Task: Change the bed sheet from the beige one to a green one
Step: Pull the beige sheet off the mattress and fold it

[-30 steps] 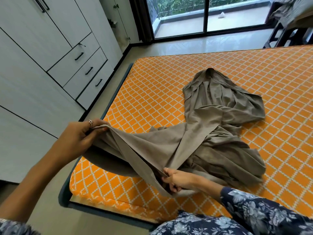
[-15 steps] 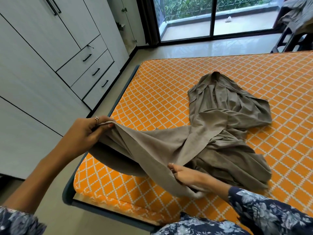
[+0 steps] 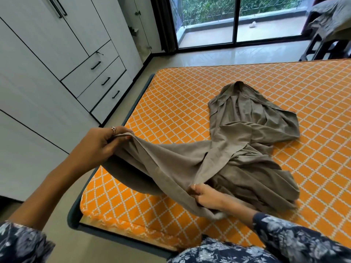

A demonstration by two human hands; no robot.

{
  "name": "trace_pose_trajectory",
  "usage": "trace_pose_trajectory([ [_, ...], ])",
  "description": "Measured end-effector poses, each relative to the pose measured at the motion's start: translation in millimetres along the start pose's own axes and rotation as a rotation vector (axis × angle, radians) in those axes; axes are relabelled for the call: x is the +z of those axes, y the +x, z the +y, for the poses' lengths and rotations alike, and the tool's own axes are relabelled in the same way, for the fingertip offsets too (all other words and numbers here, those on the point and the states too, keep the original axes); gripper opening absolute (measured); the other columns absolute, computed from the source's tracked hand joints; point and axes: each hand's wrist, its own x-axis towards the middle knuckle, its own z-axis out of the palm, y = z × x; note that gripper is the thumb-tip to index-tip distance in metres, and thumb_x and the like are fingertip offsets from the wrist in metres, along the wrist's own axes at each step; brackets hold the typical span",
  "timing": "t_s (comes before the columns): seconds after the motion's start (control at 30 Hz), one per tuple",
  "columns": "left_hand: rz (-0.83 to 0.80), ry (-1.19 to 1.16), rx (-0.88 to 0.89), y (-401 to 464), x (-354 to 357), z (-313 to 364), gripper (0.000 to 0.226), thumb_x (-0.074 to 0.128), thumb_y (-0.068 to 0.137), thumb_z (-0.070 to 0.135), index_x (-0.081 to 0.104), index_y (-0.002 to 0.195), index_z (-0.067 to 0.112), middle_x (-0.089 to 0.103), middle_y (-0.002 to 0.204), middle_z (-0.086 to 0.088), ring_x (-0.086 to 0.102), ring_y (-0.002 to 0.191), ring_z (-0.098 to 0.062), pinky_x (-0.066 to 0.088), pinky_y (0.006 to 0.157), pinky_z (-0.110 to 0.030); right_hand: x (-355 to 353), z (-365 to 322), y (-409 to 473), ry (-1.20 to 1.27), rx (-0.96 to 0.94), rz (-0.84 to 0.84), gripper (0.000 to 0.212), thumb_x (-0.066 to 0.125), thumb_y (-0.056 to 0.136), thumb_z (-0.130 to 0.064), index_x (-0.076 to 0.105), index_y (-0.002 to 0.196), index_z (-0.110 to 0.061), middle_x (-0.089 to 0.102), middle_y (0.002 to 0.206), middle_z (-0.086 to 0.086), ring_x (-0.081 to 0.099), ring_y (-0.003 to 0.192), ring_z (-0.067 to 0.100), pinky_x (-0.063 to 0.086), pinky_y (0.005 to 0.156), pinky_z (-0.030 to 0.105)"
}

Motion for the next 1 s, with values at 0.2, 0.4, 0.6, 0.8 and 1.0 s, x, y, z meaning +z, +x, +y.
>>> trace_pose_trajectory([
  [0.2,-0.002,0.004,-0.006,-2.3,0.5,0.9,0.030,0.053,0.093,0.041,0.052,0.098,0.071,0.068,0.088,0.014,0.062,0.087,0.002,0.048,0.070,-0.011,13.6,13.7,2.1,0.033,-0.024,0.131,0.027,0.049,0.085,-0.002,0.061,0.107,-0.011,0.068,0.103,0.004,0.062,0.099,0.016,0.053,0.084,0.036],
  [0.4,-0.016,0.014,-0.011,-5.1,-0.7,1.7,0.035,0.050,0.087,0.038,0.052,0.098,0.070,0.064,0.091,0.020,0.059,0.092,0.007,0.046,0.070,-0.006,8.9,24.9,7.0,-0.122,0.033,0.257,0.013,0.050,0.093,-0.009,0.061,0.100,-0.010,0.068,0.097,0.006,0.063,0.095,0.020,0.049,0.079,0.033],
  [0.6,-0.027,0.033,-0.010,2.5,-9.1,6.3,0.032,0.053,0.090,0.029,0.058,0.094,0.060,0.063,0.086,0.029,0.059,0.087,0.011,0.046,0.071,-0.005,-23.2,6.9,14.7,0.430,0.115,0.224,0.026,0.038,0.098,0.000,0.056,0.086,-0.013,0.052,0.062,0.005,0.053,0.052,0.014,0.045,0.047,0.028],
  [0.8,0.008,0.029,-0.001,12.1,-14.0,13.5,0.036,0.048,0.086,0.038,0.051,0.093,0.073,0.059,0.088,0.042,0.057,0.086,0.015,0.043,0.069,-0.003,-16.6,-0.7,-9.7,0.592,0.102,-0.132,0.016,0.046,0.088,-0.007,0.057,0.084,-0.018,0.047,0.067,-0.001,0.045,0.056,0.008,0.039,0.048,0.020],
  [1.0,-0.034,0.030,0.016,19.9,-11.5,18.7,0.041,0.050,0.086,0.033,0.051,0.090,0.074,0.057,0.084,0.047,0.055,0.083,0.021,0.040,0.068,0.000,-14.0,12.3,-23.0,0.433,0.043,-0.173,0.031,0.046,0.065,-0.007,0.054,0.093,-0.014,0.048,0.065,-0.007,0.044,0.058,0.006,0.034,0.049,0.024],
])
